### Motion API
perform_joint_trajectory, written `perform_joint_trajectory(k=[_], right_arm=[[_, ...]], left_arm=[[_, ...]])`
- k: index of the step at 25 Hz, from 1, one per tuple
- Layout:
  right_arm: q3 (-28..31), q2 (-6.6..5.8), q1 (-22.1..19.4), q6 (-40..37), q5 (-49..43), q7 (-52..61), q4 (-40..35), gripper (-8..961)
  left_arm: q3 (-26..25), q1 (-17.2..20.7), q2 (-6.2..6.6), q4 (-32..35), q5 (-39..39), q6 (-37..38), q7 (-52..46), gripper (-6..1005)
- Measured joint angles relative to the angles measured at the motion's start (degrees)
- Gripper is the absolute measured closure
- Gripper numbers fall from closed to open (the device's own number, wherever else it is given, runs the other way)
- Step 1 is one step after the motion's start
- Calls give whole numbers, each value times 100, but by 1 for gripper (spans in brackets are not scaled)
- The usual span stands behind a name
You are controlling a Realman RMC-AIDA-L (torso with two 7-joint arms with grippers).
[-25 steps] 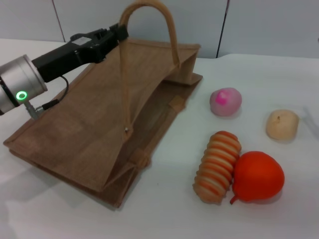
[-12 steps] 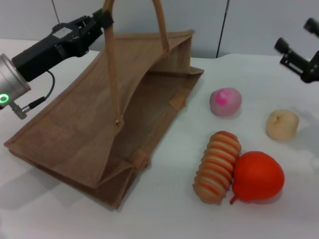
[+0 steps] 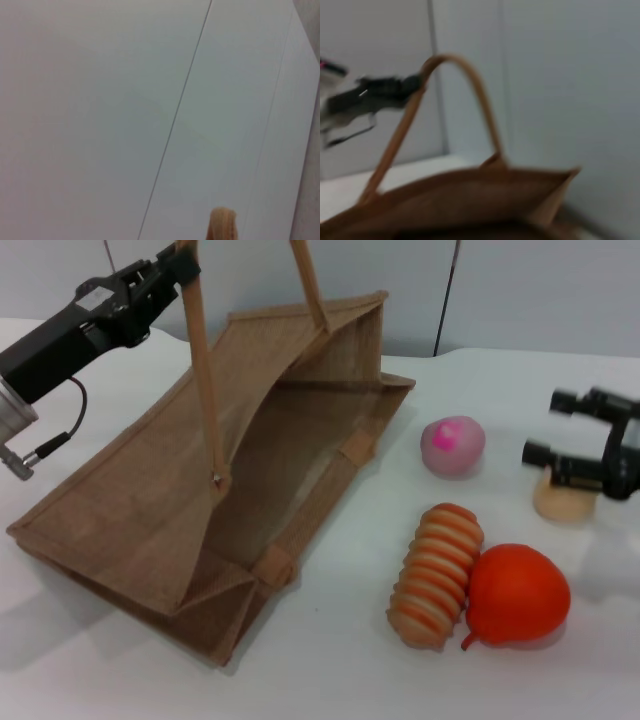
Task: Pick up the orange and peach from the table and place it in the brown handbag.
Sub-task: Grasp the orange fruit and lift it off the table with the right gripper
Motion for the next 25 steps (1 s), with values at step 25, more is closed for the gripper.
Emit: perform_joint_trajectory(k=[25], right_arm=[[39,185,117,-335,-2952,2155,-1016,106]], left_arm=[[-208,19,4,-28,4,79,30,886]])
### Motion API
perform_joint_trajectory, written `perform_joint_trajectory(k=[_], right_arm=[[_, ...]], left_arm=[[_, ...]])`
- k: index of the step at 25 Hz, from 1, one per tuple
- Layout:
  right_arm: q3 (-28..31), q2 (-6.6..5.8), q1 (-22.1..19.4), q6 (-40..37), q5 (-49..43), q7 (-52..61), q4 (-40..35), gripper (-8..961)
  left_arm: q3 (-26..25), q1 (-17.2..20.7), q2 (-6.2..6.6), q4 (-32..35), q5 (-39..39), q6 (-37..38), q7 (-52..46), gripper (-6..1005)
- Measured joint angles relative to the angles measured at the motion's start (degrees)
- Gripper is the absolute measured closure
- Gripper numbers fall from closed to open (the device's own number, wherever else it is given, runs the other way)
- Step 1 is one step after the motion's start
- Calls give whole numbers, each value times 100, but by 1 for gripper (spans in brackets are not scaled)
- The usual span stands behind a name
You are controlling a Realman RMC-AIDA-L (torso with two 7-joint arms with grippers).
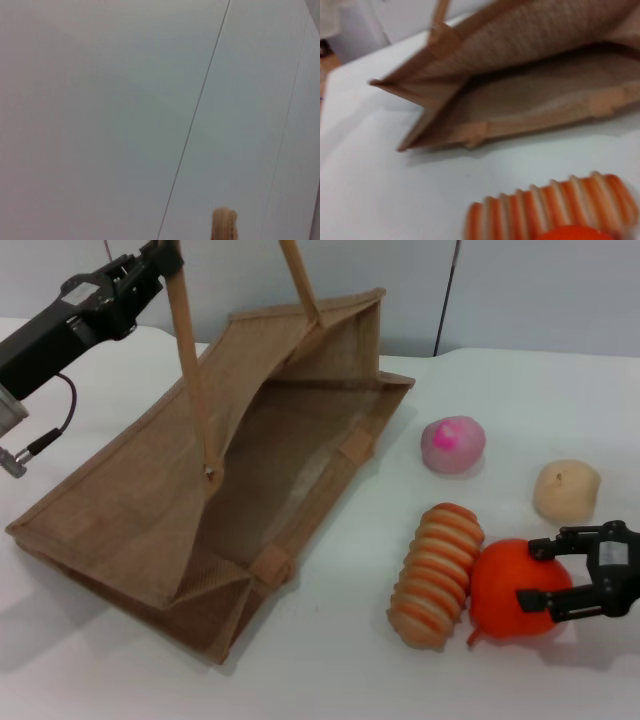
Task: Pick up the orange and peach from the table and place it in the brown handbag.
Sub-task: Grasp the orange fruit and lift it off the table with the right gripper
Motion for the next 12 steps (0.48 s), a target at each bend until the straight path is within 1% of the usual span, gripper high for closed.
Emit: perform_joint_trajectory(k=[2,12], right_arm=[[-7,39,32,233,-96,106,-4,106],[-41,104,84,841,-292,428,-50,112]], left_arm=[[-14,-1,-3,-1,0,0,0,886],[-17,-1,-9,-2,2,0,1,885]])
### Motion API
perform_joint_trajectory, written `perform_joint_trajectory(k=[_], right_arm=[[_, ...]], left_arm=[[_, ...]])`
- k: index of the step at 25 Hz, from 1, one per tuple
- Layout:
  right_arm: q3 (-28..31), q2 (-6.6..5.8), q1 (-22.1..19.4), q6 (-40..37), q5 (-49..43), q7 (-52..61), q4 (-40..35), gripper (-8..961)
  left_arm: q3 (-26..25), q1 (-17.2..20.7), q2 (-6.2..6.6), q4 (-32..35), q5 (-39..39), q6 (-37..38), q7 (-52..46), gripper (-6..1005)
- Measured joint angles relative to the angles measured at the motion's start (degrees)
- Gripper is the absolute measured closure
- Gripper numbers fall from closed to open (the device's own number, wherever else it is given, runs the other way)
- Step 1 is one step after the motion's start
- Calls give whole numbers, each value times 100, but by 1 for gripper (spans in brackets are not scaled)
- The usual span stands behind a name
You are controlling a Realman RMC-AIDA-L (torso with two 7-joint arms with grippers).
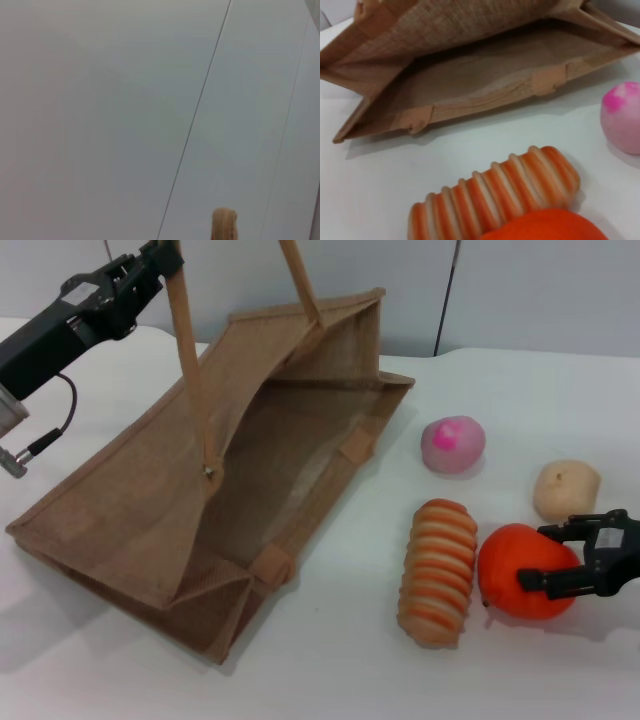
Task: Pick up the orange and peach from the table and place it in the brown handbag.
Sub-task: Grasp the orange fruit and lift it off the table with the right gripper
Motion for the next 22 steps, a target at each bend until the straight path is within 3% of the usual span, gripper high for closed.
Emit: perform_joint_trajectory(k=[9,14,22], right_arm=[[-20,7,9,-28,-79,58,-35,141],[-23,6,10,-148,-83,65,-88,351],[8,4,8,-315,-289,14,-147,428]], left_arm=[[0,0,-5,0,-5,0,0,886],[0,0,-6,0,-5,0,0,885],[0,0,-6,0,-5,0,0,886]])
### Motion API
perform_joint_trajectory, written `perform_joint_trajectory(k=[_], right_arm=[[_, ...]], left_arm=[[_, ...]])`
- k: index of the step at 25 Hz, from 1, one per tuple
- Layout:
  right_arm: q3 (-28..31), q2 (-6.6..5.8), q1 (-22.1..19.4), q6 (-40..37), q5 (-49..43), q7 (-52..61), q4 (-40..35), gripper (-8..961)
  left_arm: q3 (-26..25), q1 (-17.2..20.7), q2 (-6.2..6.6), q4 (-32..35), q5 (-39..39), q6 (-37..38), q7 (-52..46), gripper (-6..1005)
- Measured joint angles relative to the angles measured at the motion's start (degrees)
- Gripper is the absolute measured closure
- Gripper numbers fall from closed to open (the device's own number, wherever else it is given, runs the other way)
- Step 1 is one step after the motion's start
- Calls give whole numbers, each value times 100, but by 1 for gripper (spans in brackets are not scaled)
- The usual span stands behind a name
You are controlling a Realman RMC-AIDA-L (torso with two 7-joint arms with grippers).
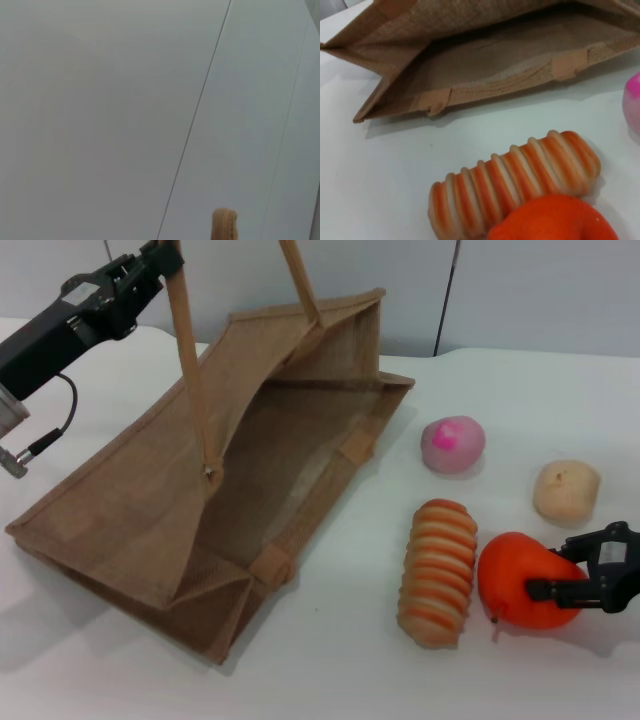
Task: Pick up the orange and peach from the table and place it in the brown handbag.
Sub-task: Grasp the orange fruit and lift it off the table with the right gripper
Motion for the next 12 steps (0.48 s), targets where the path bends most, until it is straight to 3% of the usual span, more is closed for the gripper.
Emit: perform_joint_trajectory(k=[5,12], right_arm=[[28,4,-22,-27,-13,-85,-66,467],[601,41,-264,-517,21,-197,-620,537]], left_arm=[[0,0,0,0,3,-1,0,886],[0,0,2,0,26,-6,-3,886]])
